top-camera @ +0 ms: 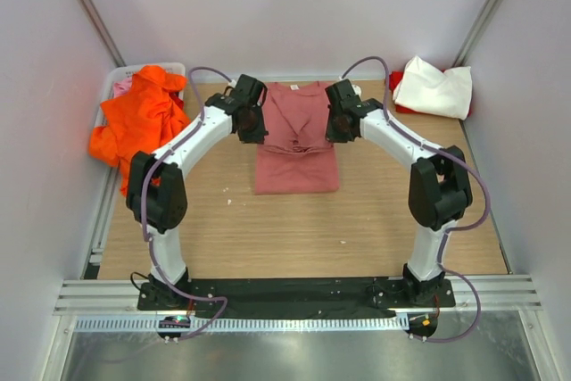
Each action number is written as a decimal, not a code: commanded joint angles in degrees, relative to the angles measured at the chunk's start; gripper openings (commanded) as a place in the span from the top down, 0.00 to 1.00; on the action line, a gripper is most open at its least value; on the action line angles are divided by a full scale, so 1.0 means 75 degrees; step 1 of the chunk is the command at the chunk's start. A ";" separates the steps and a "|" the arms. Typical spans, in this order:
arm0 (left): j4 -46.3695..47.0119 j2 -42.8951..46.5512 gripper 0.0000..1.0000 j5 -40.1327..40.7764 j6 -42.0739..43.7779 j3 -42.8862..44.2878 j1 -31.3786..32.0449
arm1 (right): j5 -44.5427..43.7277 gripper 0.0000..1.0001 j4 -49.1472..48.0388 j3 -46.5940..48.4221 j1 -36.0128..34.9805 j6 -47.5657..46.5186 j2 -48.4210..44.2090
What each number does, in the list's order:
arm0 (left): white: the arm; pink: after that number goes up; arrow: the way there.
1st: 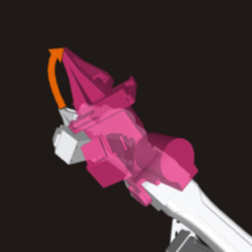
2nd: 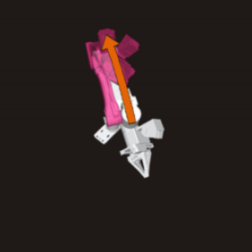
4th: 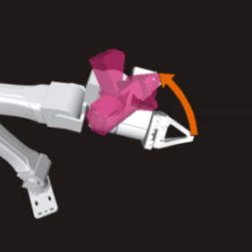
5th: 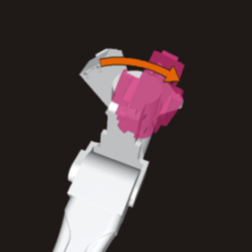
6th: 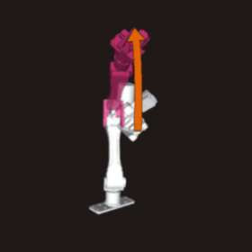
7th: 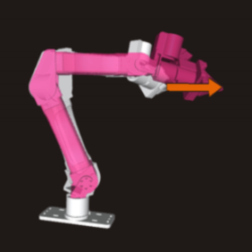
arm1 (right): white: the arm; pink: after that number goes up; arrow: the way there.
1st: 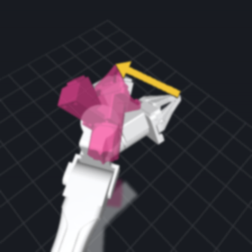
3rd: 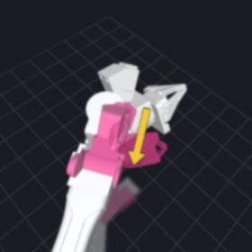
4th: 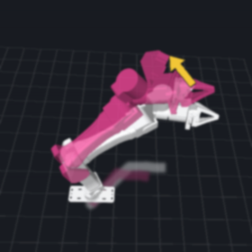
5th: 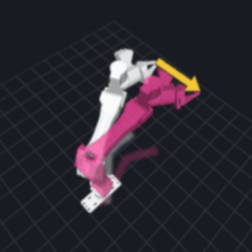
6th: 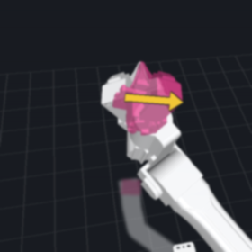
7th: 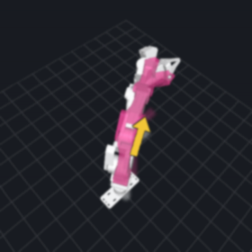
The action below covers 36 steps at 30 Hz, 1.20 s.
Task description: Fold and stack the t-shirts
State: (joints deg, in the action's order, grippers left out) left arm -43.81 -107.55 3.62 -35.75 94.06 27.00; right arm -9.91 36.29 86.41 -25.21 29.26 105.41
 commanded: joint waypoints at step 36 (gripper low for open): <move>0.1973 0.1624 0.21 -0.2252 -0.0565 -0.3622 -0.0824 | 0.3793 0.24 -0.2260 -0.4429 0.1205 0.0224 -0.1831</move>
State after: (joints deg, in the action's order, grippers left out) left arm -37.54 -99.11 -10.79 -37.74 70.85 19.55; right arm 13.98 26.26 55.59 -16.16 29.95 95.18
